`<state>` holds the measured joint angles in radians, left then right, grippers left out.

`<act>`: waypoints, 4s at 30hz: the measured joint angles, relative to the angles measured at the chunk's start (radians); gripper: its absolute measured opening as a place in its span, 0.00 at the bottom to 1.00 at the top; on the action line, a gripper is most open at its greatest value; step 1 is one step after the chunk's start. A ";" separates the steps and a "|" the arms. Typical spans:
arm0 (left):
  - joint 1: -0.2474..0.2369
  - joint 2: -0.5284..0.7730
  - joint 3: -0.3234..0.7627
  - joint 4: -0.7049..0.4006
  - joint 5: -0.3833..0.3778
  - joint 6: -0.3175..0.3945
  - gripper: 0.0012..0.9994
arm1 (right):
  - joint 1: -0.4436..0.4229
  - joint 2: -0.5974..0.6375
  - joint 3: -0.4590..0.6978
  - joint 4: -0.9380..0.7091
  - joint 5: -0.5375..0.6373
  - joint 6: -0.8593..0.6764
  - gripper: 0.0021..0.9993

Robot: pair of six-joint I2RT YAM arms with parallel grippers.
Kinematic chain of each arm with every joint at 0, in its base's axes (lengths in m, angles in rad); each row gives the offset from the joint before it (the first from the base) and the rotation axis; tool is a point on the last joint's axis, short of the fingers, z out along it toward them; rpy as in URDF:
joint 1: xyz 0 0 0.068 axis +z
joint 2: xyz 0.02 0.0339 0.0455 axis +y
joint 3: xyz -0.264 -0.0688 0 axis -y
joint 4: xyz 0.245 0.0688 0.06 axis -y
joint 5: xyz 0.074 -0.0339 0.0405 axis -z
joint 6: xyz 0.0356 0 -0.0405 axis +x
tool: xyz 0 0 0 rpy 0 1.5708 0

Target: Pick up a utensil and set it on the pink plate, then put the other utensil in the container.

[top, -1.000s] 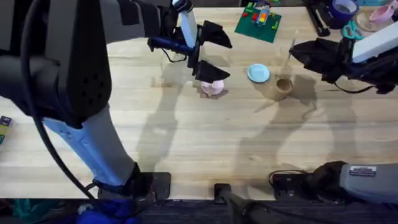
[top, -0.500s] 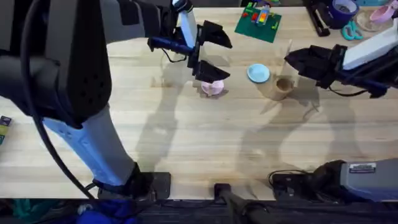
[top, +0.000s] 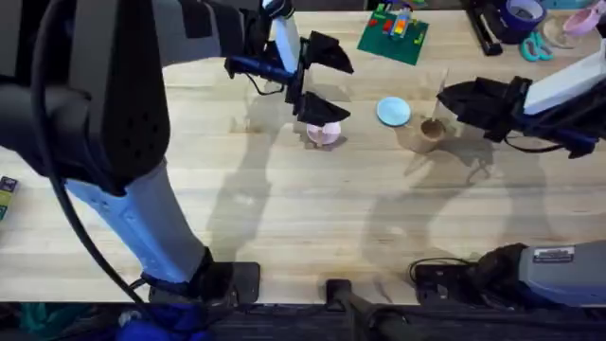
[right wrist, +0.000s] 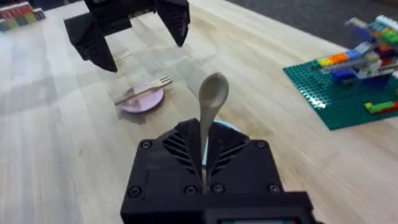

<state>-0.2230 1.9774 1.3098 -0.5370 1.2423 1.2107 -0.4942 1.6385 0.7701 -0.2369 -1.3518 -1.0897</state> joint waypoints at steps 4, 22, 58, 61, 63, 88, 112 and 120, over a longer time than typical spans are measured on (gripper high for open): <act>0.000 0.000 0.000 0.000 0.000 0.000 0.99 | 0.000 0.000 0.000 -0.049 0.012 -0.039 0.03; 0.000 0.000 0.000 0.000 0.000 0.000 0.99 | 0.000 0.033 0.000 -0.163 0.075 -0.182 0.03; 0.000 0.000 0.000 0.000 0.000 0.000 0.99 | 0.000 0.068 -0.001 -0.196 0.107 -0.231 1.00; 0.000 0.000 0.000 0.000 0.000 0.000 0.99 | 0.000 0.068 -0.001 -0.196 0.106 -0.231 1.00; 0.000 0.000 0.000 0.000 0.000 0.000 0.99 | 0.000 0.068 -0.001 -0.189 0.101 -0.231 1.00; 0.000 0.000 0.000 0.000 0.000 0.000 0.99 | 0.074 -0.233 -0.001 -0.257 0.024 -0.156 1.00; 0.000 0.000 0.000 0.232 -0.089 0.012 0.99 | 0.164 -0.542 0.136 -0.259 0.291 0.506 1.00; 0.001 0.000 0.027 0.232 -0.330 -0.316 0.99 | 0.164 -0.542 0.136 -0.261 0.332 0.538 1.00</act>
<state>-0.2218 1.9774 1.3366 -0.3051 0.9118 0.8943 -0.3302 1.0969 0.9062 -0.4976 -1.0194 -0.5521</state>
